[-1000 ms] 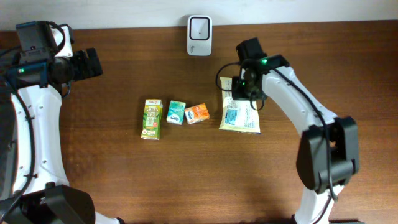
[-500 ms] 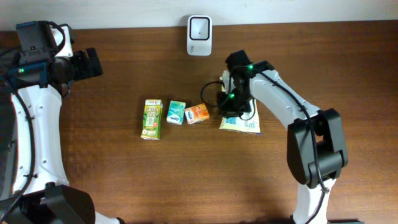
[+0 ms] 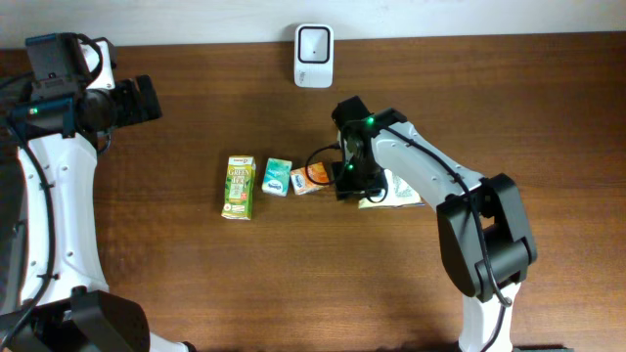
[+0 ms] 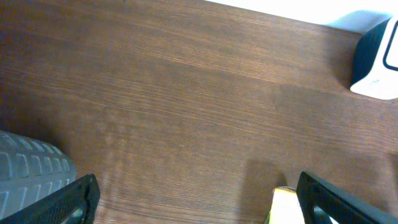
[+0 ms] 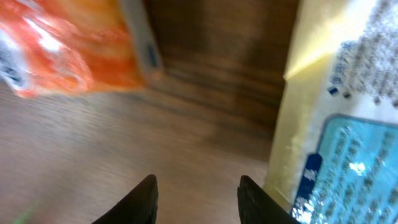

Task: Scan the item barcode
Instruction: 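Regrasp the snack bag edge with right gripper and lift, then carry the snack bag to the white scanner and hold it there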

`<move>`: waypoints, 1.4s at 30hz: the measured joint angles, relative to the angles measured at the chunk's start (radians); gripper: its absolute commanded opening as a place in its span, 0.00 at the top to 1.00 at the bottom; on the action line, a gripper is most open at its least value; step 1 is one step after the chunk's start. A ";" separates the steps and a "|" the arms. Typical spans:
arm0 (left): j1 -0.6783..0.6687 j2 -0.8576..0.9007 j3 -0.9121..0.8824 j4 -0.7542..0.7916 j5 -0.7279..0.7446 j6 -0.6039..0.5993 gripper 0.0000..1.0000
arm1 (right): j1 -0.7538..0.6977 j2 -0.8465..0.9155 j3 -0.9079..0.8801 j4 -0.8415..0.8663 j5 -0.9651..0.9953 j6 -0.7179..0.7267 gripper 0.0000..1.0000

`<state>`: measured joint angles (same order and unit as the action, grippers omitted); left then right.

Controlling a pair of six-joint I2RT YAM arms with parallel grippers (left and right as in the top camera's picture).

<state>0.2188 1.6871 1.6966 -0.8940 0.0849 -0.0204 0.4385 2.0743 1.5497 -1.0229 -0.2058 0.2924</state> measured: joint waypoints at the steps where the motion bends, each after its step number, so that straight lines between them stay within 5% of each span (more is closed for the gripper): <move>1: 0.000 0.000 0.000 0.000 0.000 0.000 0.01 | -0.011 0.000 0.000 -0.013 0.007 0.000 0.58; 11: 0.000 0.000 0.000 0.000 0.000 0.000 0.01 | -0.348 -0.070 -0.003 -0.108 0.034 -0.066 0.55; 18: 0.003 0.000 0.000 0.000 0.000 0.000 0.01 | -0.694 -0.200 -0.026 -0.084 -0.261 -0.195 0.01; 26: 0.003 0.000 0.000 -0.001 0.000 0.000 0.01 | -0.695 -0.148 -0.337 0.353 -0.482 -0.141 0.01; 32: 0.003 0.000 0.000 -0.001 0.000 0.000 0.01 | -0.581 -0.069 -0.360 0.605 -0.581 -0.001 0.01; 33: 0.003 0.000 0.000 -0.001 0.000 0.000 0.01 | -0.562 -0.058 -0.354 0.632 -0.591 0.023 0.10; 34: 0.003 0.000 0.000 0.000 0.000 0.000 0.01 | -0.542 -0.048 -0.350 0.660 -0.602 0.048 0.45; 37: 0.003 0.000 0.000 0.000 0.000 0.000 0.01 | -0.513 -0.008 -0.351 0.673 -0.595 0.089 0.94; 42: 0.003 0.000 0.000 -0.001 0.000 0.000 0.01 | -0.524 0.019 -0.354 0.661 -0.618 0.093 0.96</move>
<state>0.2218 1.6871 1.6966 -0.8948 0.0853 -0.0204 -0.0856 2.0937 1.1957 -0.3618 -0.8234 0.3855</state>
